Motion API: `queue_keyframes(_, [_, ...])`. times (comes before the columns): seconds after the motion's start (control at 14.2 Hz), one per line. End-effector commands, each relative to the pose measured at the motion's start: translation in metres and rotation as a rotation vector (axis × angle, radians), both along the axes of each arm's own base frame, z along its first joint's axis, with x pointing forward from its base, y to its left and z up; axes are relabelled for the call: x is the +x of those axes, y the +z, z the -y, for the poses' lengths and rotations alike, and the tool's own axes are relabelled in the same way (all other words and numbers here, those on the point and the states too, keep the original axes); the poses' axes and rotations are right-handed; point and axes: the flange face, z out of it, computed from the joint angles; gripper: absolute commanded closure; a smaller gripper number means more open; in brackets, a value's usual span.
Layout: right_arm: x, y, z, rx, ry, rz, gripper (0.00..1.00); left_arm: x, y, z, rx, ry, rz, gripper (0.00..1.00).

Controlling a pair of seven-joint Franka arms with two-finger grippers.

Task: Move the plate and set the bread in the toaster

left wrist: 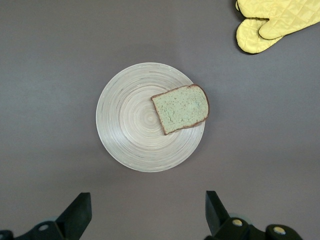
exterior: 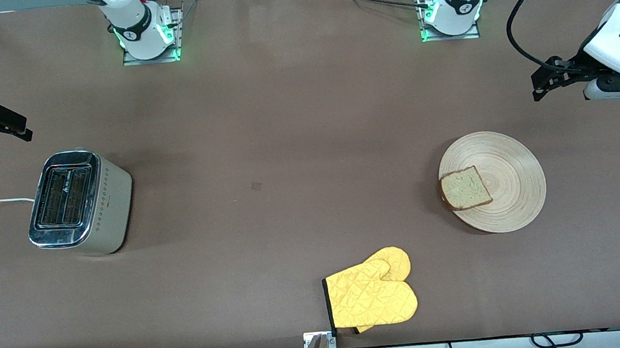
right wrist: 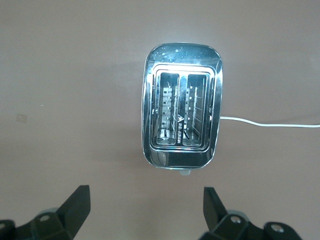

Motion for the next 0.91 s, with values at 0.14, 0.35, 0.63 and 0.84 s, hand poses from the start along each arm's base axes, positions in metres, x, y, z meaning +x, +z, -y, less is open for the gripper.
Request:
queue_keyframes(0.14, [-0.0094,0.0077,-0.0014,0.001,-0.005,0.014,0.0,0.0021,0.0046,-0.0002,0.013,0.004,-0.005,0.0])
queue_keyframes(0.35, [-0.0093,0.0076,-0.0022,0.001,-0.003,0.014,0.0,0.0021,0.0046,-0.0002,0.012,0.006,-0.005,0.0])
queue_keyframes(0.63, [-0.0064,0.0044,-0.0012,0.0,-0.005,0.016,0.0,0.0021,0.0046,-0.0001,0.011,0.015,-0.005,0.0])
queue_keyframes(0.84, [-0.0056,0.0045,-0.0005,0.002,-0.009,0.019,0.0,0.002,0.0045,-0.0001,0.011,0.015,-0.006,0.0])
